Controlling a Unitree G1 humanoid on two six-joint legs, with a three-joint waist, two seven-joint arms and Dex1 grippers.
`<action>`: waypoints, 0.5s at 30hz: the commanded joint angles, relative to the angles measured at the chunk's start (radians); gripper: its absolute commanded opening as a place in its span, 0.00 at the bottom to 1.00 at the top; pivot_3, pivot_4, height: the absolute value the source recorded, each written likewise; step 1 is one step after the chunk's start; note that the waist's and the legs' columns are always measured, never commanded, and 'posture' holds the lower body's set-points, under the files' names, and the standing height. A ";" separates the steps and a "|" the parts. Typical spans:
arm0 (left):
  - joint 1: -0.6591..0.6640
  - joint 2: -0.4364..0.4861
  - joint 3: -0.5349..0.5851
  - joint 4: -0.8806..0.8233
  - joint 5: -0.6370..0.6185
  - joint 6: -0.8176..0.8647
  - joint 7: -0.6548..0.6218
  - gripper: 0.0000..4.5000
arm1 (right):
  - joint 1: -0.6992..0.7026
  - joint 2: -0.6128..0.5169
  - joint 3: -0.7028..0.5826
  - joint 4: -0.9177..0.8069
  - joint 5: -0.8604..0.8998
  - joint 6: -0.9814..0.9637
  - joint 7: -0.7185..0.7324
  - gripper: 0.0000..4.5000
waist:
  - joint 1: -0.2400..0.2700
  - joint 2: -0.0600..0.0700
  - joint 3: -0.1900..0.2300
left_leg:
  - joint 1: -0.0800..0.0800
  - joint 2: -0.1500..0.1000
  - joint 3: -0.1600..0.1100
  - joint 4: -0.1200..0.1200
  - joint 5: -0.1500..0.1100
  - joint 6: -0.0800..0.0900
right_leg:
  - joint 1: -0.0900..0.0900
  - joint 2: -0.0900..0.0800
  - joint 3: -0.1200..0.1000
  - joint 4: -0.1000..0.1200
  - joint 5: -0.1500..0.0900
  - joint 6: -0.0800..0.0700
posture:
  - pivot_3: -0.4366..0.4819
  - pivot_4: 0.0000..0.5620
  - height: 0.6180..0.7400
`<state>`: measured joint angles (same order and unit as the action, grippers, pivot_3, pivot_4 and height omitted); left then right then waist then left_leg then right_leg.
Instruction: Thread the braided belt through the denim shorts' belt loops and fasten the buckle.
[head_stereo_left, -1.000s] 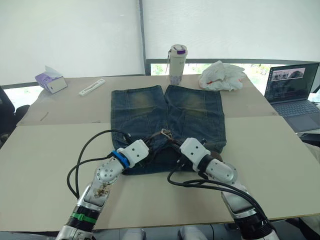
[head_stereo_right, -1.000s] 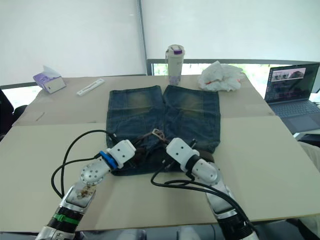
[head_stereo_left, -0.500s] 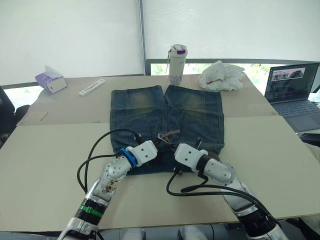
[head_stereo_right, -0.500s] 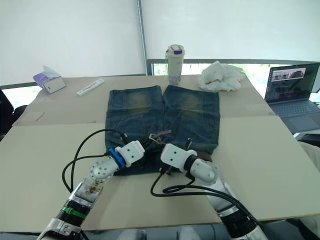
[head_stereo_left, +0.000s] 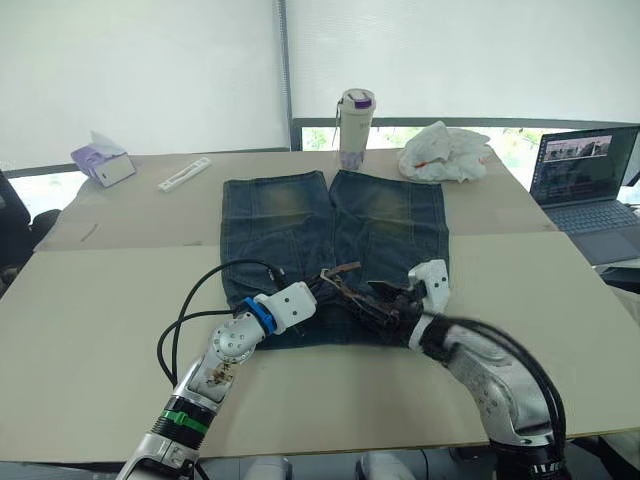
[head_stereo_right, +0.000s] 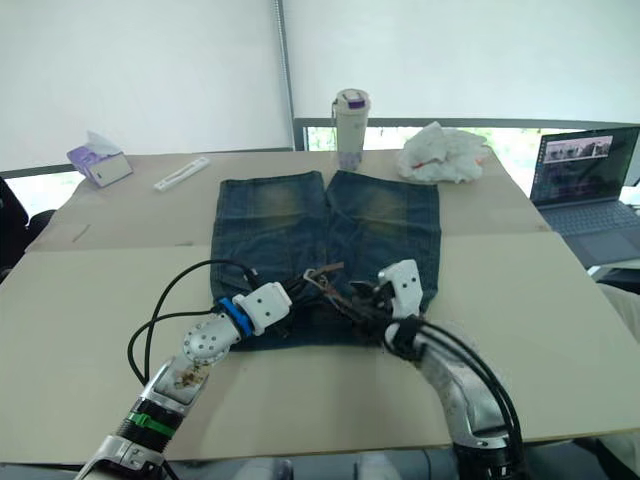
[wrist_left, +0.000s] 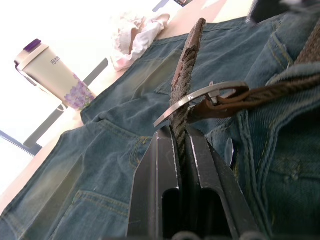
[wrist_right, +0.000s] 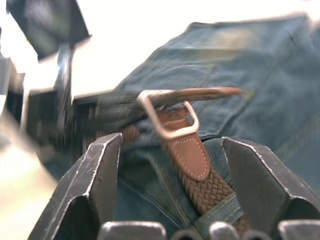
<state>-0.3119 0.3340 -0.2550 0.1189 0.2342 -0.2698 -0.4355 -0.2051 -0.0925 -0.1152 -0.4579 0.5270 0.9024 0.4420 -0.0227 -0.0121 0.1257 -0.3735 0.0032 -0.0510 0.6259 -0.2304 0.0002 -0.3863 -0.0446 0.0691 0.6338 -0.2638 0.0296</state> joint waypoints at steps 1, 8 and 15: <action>-0.010 -0.003 -0.001 -0.013 0.002 -0.033 0.011 0.00 | -0.059 0.093 -0.109 -0.004 0.155 0.132 -0.137 0.79 | 0.003 0.000 0.000 | 0.000 0.000 0.000 0.000 0.000 0.000 | 0.000 0.000 0.000 0.000 0.000 0.000 | 0.48 0.27 1.00; -0.012 -0.002 -0.005 -0.007 0.005 -0.043 0.012 0.00 | -0.165 0.215 -0.231 0.075 0.306 0.231 -0.365 0.79 | 0.006 0.001 0.000 | -0.002 -0.001 0.000 0.000 0.000 0.000 | -0.001 -0.002 -0.001 0.000 0.000 0.000 | 0.48 0.27 1.00; -0.013 -0.003 -0.006 -0.005 0.002 -0.052 0.013 0.00 | -0.159 0.212 -0.231 0.087 0.338 0.226 -0.435 0.31 | 0.001 0.001 -0.001 | -0.002 -0.002 0.000 0.000 0.000 0.000 | -0.001 -0.001 0.000 0.000 0.000 0.000 | 0.48 0.27 1.00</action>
<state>-0.3125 0.3333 -0.2598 0.1280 0.2361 -0.2888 -0.4306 -0.3532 0.1114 -0.3383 -0.3502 0.8300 1.1428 0.0187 -0.0219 -0.0107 0.1251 -0.3755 0.0016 -0.0511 0.6260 -0.2303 0.0003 -0.3878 -0.0457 0.0687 0.6333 -0.2639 0.0298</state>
